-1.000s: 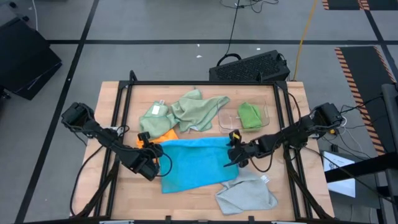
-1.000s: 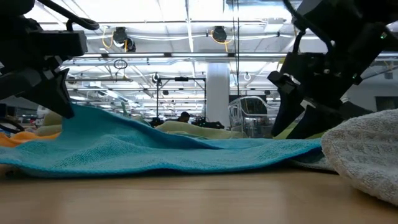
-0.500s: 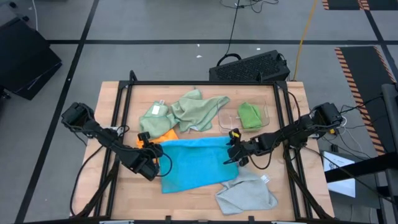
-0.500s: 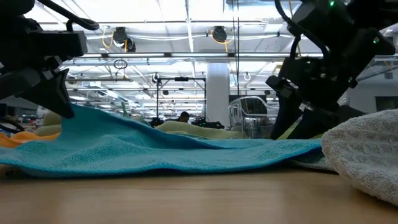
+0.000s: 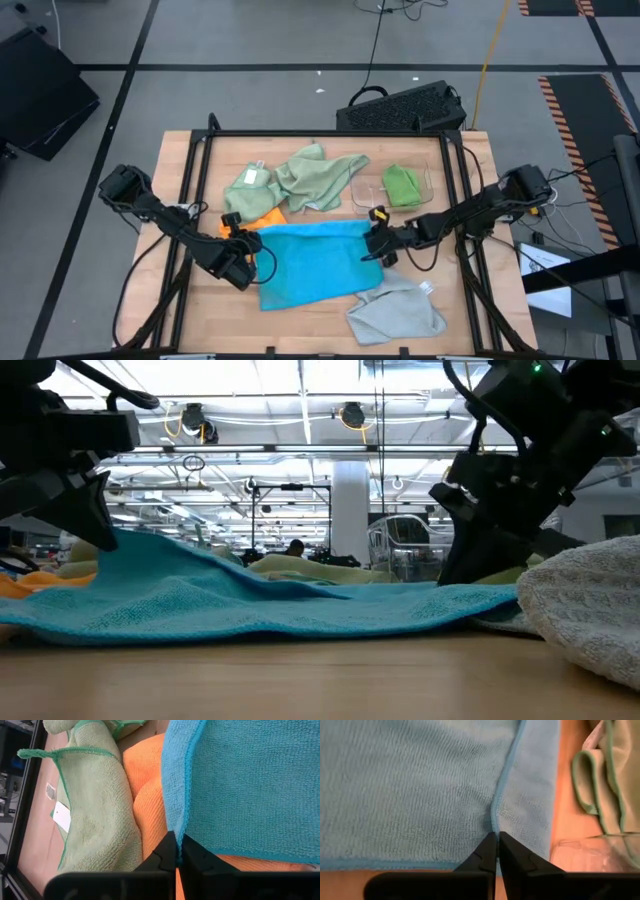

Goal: Fold microfiber towels
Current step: Fold the blue microfiber cloth

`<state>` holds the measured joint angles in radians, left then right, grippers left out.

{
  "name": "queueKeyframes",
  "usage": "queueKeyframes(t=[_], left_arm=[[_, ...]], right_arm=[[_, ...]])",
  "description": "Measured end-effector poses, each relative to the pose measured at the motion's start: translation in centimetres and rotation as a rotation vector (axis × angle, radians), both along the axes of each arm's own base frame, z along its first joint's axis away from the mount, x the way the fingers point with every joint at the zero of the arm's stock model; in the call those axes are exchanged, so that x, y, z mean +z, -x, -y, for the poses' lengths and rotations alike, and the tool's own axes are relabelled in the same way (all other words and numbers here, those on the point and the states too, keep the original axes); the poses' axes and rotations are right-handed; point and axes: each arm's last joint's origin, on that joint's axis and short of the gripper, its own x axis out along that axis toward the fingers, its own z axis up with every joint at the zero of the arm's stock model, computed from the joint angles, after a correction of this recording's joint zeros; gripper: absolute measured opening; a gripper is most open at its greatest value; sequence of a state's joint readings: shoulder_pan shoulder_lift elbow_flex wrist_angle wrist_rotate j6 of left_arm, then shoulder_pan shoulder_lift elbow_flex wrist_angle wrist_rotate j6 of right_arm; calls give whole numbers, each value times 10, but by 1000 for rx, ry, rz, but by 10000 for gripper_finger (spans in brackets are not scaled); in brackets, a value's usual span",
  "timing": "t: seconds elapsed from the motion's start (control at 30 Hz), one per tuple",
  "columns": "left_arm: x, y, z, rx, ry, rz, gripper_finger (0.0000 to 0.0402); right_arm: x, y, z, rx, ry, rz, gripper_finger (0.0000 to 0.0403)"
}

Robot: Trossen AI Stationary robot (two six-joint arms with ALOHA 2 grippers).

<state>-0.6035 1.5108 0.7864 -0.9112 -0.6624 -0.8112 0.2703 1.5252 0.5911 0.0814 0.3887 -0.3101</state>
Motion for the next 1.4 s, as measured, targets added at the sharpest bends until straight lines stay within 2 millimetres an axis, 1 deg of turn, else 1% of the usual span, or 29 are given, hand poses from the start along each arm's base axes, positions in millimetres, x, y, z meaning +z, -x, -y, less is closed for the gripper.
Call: queueKeyframes(t=[0.1, 0.17, 0.43, 0.53, 0.67, 0.83, 1.03, 1.3, 1.4], left_arm=[[1, 0, 0, 1, 3, 4, 11], [5, -1, 0, 1, 12, 15, 5], [31, -4, 8, -29, 64, 112, 4], [38, -3, 13, -44, 81, 139, 6], [44, -2, 24, -55, 128, 179, 3], [51, -3, 46, -120, 259, 256, 7], [54, -4, 64, -156, 387, 344, 5], [59, -2, 83, -212, 491, 425, 4], [58, 2, 88, -218, 510, 426, 7]], right_arm=[[5, 1, 0, -10, -17, 21, 3], [10, 1, 0, -15, -55, 44, 3], [33, 7, -1, -28, -202, 116, 4], [39, 12, -1, -44, -253, 122, 4], [48, 19, -5, -52, -351, 128, 4], [54, 27, -14, -52, -492, 106, 4], [56, 30, -22, -85, -615, 82, 4], [55, 36, -35, -130, -705, 55, 4], [53, 37, -40, -151, -730, 39, 4]])
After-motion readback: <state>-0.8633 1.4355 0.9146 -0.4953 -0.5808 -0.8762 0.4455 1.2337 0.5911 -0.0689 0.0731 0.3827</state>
